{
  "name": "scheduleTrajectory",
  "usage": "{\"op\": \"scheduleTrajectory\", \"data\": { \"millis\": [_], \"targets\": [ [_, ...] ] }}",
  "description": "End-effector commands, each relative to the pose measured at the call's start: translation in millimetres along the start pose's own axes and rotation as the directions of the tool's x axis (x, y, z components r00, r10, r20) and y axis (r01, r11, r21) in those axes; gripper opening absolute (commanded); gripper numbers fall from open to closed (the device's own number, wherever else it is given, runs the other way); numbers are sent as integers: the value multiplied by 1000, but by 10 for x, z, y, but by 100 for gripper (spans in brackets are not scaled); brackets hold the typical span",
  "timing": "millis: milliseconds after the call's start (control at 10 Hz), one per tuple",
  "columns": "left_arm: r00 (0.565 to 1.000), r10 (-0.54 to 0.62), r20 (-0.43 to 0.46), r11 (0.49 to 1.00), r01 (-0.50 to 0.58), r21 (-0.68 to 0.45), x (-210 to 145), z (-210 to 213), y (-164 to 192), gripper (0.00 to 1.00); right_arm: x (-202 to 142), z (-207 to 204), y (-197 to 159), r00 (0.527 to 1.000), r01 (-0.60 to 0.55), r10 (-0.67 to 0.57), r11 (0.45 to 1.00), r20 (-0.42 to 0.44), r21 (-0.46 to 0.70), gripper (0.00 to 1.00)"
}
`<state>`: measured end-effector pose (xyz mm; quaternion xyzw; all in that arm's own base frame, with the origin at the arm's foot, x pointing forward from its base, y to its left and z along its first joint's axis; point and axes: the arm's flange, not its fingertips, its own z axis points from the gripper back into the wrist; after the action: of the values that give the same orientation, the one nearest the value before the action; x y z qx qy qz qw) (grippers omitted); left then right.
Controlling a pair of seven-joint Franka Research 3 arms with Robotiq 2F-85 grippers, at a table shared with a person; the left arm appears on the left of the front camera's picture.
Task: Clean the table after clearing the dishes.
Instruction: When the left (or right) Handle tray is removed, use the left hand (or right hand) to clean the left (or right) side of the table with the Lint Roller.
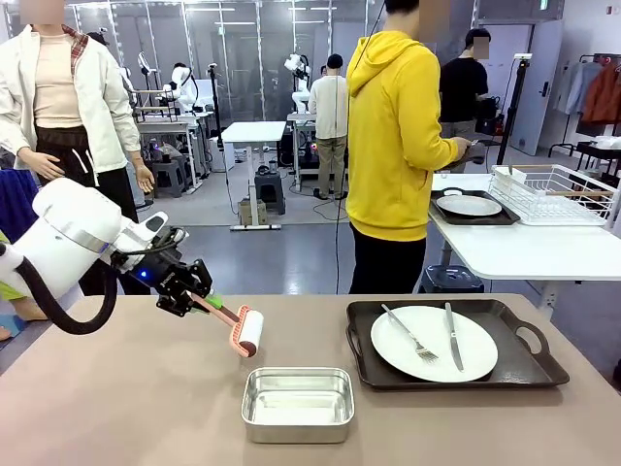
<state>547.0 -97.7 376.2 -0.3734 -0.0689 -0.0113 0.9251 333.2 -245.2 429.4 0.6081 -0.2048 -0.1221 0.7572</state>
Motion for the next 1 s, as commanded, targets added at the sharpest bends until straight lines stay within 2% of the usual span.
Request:
{"op": "scheduleTrajectory", "data": {
  "millis": [0, 400, 500, 600, 900],
  "targets": [
    [999, 11, 36, 999, -12, 30, 27, -116, 107, 24, 1, 1, 37, 1000, -15, 15, 1000, 7, 14, 100],
    [998, 28, 52, 995, -32, 90, 68, 88, 723, 24, 1, 1, 37, 1000, -15, 15, 1000, 7, 14, 100],
    [1000, -4, -2, 991, 5, 135, 80, 290, 902, 24, 1, 1, 37, 1000, -15, 15, 1000, 7, 14, 100],
    [1000, -12, 6, 990, 11, 143, 115, 571, 1088, 24, 1, 1, 37, 1000, -15, 15, 1000, 7, 14, 100],
    [993, 20, 118, 988, -38, 150, 39, 1352, 1520, 24, 1, 1, 37, 1000, -15, 15, 1000, 7, 14, 100]
  ]
}}
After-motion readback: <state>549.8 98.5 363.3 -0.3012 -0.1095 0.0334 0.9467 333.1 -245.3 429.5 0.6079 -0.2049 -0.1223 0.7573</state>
